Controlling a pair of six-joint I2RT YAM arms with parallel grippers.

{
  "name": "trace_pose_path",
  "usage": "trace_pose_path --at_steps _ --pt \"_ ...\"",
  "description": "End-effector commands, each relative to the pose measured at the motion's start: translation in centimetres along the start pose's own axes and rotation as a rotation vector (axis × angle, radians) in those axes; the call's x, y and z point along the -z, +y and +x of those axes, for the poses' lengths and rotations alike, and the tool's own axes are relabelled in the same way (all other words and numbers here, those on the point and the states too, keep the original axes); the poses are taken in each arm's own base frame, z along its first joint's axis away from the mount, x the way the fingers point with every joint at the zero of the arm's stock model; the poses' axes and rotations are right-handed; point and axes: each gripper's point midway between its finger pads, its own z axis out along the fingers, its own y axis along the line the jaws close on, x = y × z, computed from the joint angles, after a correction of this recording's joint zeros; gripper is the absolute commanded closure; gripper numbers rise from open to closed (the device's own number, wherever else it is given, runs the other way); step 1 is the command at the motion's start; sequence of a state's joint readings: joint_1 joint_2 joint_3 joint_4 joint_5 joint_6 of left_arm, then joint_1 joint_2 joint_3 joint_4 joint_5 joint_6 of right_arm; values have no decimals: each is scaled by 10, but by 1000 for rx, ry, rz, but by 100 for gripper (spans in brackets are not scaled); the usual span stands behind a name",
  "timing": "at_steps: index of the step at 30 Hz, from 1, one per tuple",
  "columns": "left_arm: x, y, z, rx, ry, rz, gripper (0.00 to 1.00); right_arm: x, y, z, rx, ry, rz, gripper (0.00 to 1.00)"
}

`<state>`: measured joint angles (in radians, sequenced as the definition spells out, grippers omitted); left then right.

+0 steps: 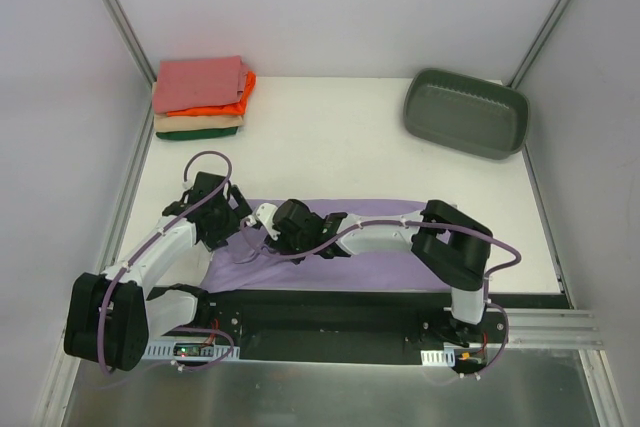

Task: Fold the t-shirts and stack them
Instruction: Fold the other side of the tshirt into a rectangle

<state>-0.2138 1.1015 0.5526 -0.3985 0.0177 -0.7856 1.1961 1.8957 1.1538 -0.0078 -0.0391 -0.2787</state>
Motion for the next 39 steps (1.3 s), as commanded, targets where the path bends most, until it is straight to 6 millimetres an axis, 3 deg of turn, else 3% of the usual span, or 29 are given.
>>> trace_pose_path --at_steps 1,7,18,22,23,26,28,32,35,39 --pt "-2 4 -6 -18 -15 -13 1 16 -1 -29 33 -81 12 78" --pt "-3 6 -6 -16 -17 -15 1 24 -5 -18 75 -22 29 99" --pt "-3 8 -7 -23 -18 -18 1 36 -7 3 135 43 47 95" --pt "0 7 -9 -30 -24 -15 1 40 -4 9 145 71 48 75" --pt "1 10 -13 -31 -45 -30 1 44 -4 9 146 68 60 66" --pt "7 6 -18 -40 -60 -22 1 61 -13 6 123 47 132 51" --pt "13 0 -22 -55 -72 3 1 82 -22 2 90 6 193 41" --pt "25 -8 -26 -74 -78 27 1 134 -67 14 -81 -72 446 3" --pt "32 -11 -26 -39 -81 36 1 187 -114 45 -354 -119 643 4" --pt "41 -20 -25 -40 -102 72 1 231 -156 116 -767 -159 727 4"
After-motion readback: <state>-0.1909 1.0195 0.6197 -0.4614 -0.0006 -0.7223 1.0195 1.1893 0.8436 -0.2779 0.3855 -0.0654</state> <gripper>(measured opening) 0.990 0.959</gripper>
